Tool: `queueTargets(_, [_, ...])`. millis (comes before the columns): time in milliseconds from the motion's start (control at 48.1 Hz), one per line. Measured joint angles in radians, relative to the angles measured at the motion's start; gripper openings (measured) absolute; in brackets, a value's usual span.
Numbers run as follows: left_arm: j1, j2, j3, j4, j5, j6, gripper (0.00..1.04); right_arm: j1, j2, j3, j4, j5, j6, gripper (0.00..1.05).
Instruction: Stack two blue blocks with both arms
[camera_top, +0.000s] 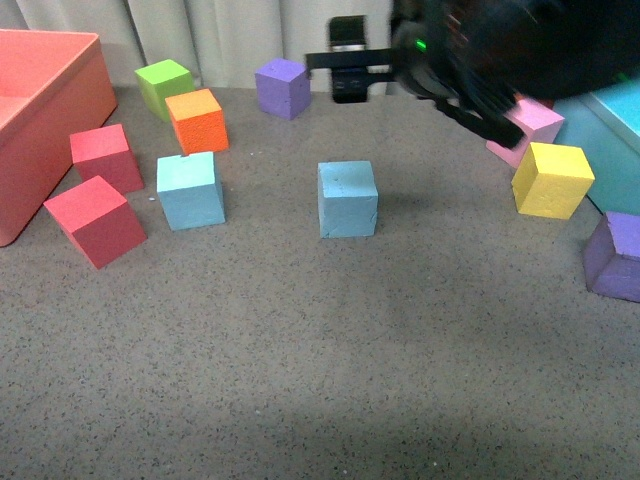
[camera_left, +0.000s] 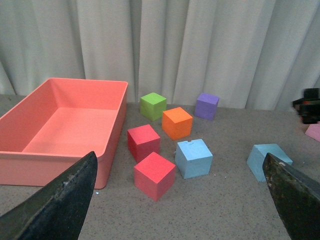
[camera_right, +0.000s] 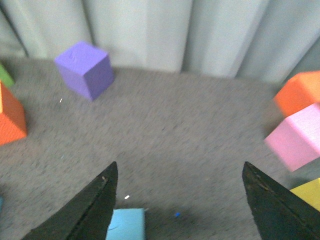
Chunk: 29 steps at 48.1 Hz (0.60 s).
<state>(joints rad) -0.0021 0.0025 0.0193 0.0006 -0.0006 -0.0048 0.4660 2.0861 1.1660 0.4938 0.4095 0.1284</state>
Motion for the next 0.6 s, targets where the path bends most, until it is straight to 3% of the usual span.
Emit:
queueTargets(125, [0.000, 0.000, 0.000, 0.000, -0.002, 0.000, 0.98, -0.060, -0.093, -0.283, 0.492, -0.026, -0.079, 0.53])
queueTargets(166, [0.000, 0.000, 0.000, 0.000, -0.002, 0.000, 0.98, -0.079, -0.134, -0.345, 0.566, -0.039, -0.091, 0.48])
queueTargets(499, [0.000, 0.000, 0.000, 0.000, 0.000, 0.000, 0.98, -0.204, -0.448, -0.709, 0.682, -0.153, -0.126, 0.00])
queueTargets(603, [0.000, 0.000, 0.000, 0.000, -0.001, 0.000, 0.98, -0.229, -0.503, -0.784, 0.682, -0.179, -0.128, 0.01])
